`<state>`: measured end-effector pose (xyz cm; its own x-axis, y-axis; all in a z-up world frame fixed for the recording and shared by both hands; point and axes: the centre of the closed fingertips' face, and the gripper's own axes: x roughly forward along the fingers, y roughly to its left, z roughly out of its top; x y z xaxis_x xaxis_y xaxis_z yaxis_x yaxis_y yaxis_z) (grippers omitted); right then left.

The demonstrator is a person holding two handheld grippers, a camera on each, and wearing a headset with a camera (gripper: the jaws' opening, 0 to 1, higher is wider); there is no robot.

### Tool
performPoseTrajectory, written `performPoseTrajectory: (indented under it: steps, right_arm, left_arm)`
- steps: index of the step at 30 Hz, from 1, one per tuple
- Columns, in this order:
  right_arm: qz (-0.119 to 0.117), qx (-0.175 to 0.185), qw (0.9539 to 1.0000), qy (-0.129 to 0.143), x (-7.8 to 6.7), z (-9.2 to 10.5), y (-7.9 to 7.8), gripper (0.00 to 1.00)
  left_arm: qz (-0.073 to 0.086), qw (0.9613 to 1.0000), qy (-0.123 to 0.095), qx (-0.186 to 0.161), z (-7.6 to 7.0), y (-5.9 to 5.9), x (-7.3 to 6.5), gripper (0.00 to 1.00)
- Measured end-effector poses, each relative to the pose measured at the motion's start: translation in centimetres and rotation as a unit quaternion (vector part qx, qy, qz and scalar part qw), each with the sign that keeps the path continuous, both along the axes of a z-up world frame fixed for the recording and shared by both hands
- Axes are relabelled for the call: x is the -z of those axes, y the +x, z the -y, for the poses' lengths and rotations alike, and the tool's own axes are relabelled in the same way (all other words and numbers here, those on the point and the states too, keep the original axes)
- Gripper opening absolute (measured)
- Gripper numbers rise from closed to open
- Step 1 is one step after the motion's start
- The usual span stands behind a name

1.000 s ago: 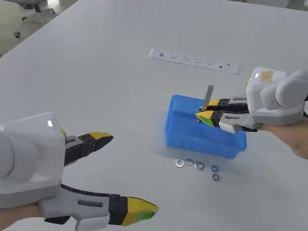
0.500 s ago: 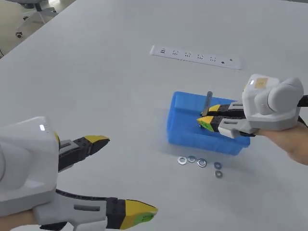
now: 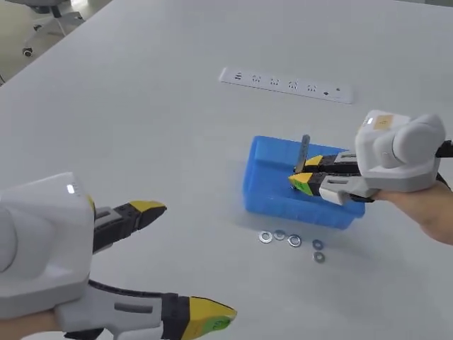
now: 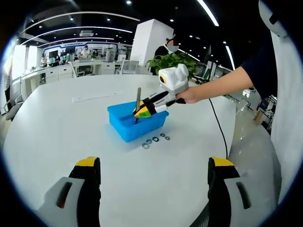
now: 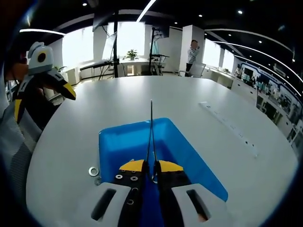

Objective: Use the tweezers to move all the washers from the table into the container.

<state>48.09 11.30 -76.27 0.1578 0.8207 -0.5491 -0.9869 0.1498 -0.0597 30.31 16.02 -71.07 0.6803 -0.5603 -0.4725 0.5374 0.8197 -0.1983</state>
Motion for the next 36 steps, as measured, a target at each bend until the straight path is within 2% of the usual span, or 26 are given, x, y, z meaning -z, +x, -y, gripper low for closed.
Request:
performPoseTrajectory:
  steps: [4, 8, 12, 13, 14, 15, 16, 18, 19, 20, 22, 24, 25, 27, 29, 31, 33, 34, 36]
  right_arm:
    - [0.003, 0.006, 0.9997, 0.022, -1.0, -0.2, 0.2, 0.10]
    - [0.007, 0.005, 0.9996, 0.029, -1.6, -0.1, 0.3, 0.09]
    - [0.015, -0.013, 0.9995, 0.024, -2.0, -0.1, -0.3, 0.09]
    - [0.015, -0.017, 0.9995, 0.022, -2.0, 0.0, -0.4, 0.09]
    - [0.020, -0.026, 0.9993, 0.017, -1.9, 0.0, -0.6, 0.09]
    - [0.023, -0.031, 0.9992, 0.012, -1.9, 0.1, -0.7, 0.09]
    - [0.024, -0.034, 0.9991, 0.012, -1.9, 0.0, -0.9, 0.09]
    - [0.027, -0.040, 0.9988, 0.008, -1.9, -0.1, -1.1, 0.09]
    - [0.029, -0.041, 0.9987, 0.007, -1.9, -0.2, -1.2, 0.09]
    - [0.029, -0.041, 0.9987, 0.008, -2.0, -0.2, -1.2, 0.10]
    - [0.028, -0.041, 0.9987, 0.010, -2.1, -0.3, -1.2, 0.10]
    - [0.032, -0.044, 0.9985, 0.008, -2.2, -0.5, -1.3, 0.10]
    - [0.032, -0.044, 0.9985, 0.009, -2.4, -0.5, -1.3, 0.10]
    - [0.032, -0.045, 0.9983, 0.017, -2.9, -0.7, -1.5, 0.10]
    - [0.036, -0.049, 0.9980, 0.018, -3.2, -0.8, -1.5, 0.10]
    - [0.031, -0.049, 0.9981, 0.023, -3.3, -0.8, -1.6, 0.10]
    - [0.031, -0.044, 0.9983, 0.023, -3.3, -0.7, -1.3, 0.10]
    - [0.029, -0.043, 0.9984, 0.025, -3.3, -0.7, -1.2, 0.10]
    - [0.030, -0.044, 0.9983, 0.024, -3.3, -0.6, -1.2, 0.10]
  left_arm:
    - [0.000, 1.0000, 0.002, 0.000, -0.1, -0.1, -0.1, 0.99]
    - [0.002, 0.9999, 0.009, 0.005, -0.2, 0.3, -0.3, 0.99]
    - [0.010, 0.9997, 0.016, 0.018, -0.3, 1.3, -0.8, 0.99]
    - [0.012, 0.9993, 0.024, 0.024, -0.3, 1.7, -0.9, 0.99]
    - [0.025, 0.9978, 0.050, 0.035, -0.6, 2.4, -0.9, 0.99]
    - [0.033, 0.9968, 0.061, 0.039, -0.8, 3.0, -1.0, 0.98]
    - [0.039, 0.9964, 0.063, 0.041, -0.8, 3.6, -1.2, 0.97]
    - [0.042, 0.9969, 0.053, 0.041, -0.6, 5.1, -1.6, 0.95]
    - [0.056, 0.9961, 0.051, 0.046, -0.3, 6.2, -2.2, 0.95]
    - [0.063, 0.9957, 0.053, 0.043, -0.3, 7.0, -2.4, 0.95]
    - [0.068, 0.9950, 0.065, 0.033, -0.5, 8.9, -2.6, 0.95]
    - [0.073, 0.9952, 0.055, 0.036, 0.1, 10.4, -2.9, 0.94]
    - [0.073, 0.9952, 0.054, 0.037, 0.2, 10.6, -3.0, 0.94]
    - [0.082, 0.9937, 0.049, 0.058, 1.4, 11.8, -3.3, 0.92]
    - [0.087, 0.9911, 0.061, 0.080, 2.2, 12.6, -3.2, 0.89]
    - [0.085, 0.9907, 0.065, 0.084, 2.5, 13.7, -3.0, 0.87]
    - [0.081, 0.9914, 0.051, 0.089, 2.9, 14.4, -2.8, 0.86]
    - [0.081, 0.9913, 0.050, 0.091, 3.1, 14.7, -2.8, 0.83]
    - [0.092, 0.9897, 0.050, 0.097, 3.4, 15.4, -3.0, 0.74]
